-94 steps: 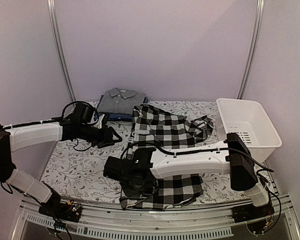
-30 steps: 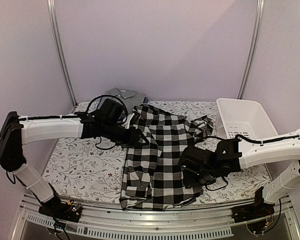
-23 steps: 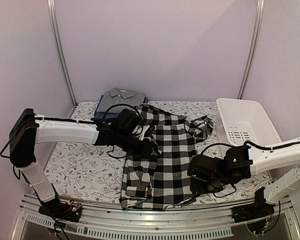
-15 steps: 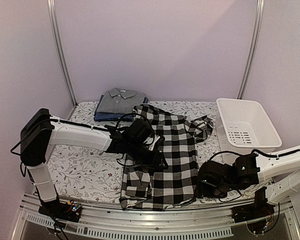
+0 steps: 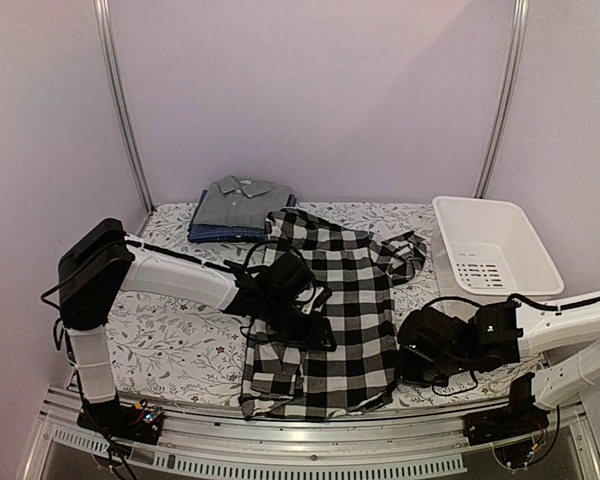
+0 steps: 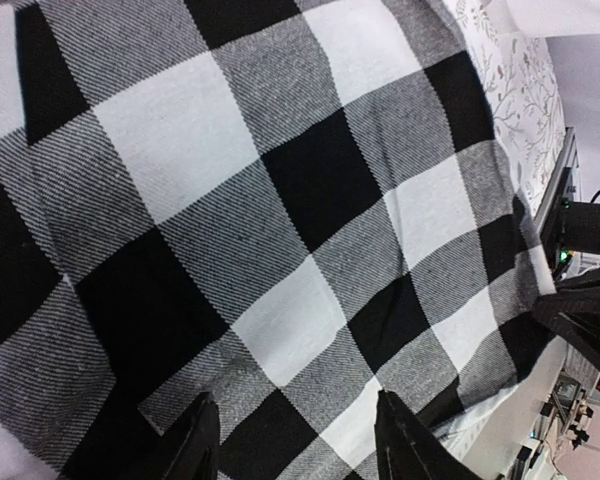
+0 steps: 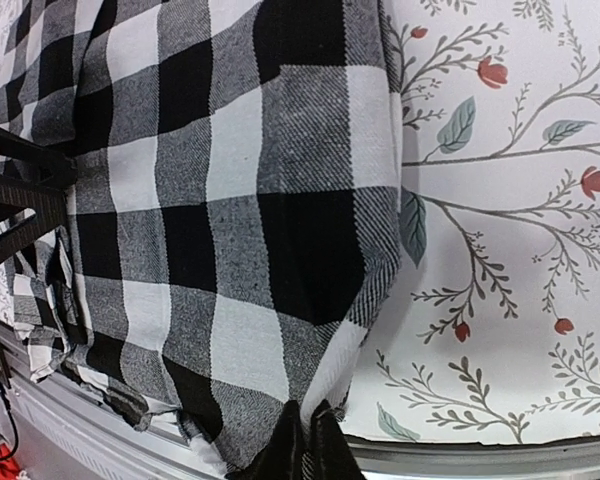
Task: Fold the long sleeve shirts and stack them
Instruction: Adjust the corner of the shirt at the corner of the board, then pick up the 1/3-folded shirt from the center of the board.
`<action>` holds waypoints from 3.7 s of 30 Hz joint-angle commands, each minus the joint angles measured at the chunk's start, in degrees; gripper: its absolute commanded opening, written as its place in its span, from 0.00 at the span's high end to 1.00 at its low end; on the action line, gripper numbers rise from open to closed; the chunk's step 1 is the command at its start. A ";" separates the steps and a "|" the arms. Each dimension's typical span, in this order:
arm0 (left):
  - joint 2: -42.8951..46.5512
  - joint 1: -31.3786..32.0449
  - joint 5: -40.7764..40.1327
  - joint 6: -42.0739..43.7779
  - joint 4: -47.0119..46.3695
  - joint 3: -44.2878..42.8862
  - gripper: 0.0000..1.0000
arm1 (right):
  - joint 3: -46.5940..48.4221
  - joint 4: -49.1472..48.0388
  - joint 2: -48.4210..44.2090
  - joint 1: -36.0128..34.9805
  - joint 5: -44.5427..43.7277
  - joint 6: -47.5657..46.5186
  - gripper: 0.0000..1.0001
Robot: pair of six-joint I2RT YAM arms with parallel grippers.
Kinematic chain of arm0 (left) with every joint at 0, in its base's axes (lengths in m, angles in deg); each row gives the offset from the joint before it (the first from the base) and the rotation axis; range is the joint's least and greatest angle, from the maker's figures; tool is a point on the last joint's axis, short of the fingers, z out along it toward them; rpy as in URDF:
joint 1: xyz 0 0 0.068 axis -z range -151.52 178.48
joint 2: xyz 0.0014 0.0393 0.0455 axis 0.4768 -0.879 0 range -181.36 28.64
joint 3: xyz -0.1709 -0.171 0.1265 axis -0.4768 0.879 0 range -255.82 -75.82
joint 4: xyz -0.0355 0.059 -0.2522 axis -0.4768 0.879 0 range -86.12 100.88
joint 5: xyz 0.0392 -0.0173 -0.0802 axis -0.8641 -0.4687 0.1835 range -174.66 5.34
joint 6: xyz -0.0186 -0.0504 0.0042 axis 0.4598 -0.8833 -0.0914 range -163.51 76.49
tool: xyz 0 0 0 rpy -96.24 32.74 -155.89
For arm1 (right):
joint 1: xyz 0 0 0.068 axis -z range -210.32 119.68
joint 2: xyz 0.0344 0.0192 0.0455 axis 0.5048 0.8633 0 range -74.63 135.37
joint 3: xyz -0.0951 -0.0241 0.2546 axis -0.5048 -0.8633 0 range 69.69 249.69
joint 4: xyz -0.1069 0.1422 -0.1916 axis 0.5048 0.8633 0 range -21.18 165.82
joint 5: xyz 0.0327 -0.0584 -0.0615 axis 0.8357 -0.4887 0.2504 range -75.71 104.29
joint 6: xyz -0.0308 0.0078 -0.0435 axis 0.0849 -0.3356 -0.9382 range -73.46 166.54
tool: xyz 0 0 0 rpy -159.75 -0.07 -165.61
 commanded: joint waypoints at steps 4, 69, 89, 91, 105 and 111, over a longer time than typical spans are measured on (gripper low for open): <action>-2.65 0.59 -0.96 -0.05 -0.17 -1.14 0.47 | 14.38 18.20 8.60 -1.23 -5.69 -6.12 1.00; 3.55 8.48 -8.37 4.05 16.08 -1.99 0.59 | 43.63 3.94 35.84 33.85 -13.79 -38.33 0.40; 2.26 8.47 -2.78 4.73 12.23 -2.17 0.99 | 54.38 3.31 52.48 40.27 -16.88 -43.98 0.32; 2.50 8.51 -2.90 4.63 12.38 -2.09 1.00 | 54.73 3.30 54.03 40.91 -18.01 -44.09 0.33; 3.68 8.40 -3.41 4.54 12.95 -1.73 1.00 | 58.60 2.51 57.94 43.02 -21.57 -45.18 0.49; 3.77 8.39 -3.02 4.37 12.77 -2.12 1.00 | 60.24 3.36 58.17 43.08 -23.01 -46.53 0.52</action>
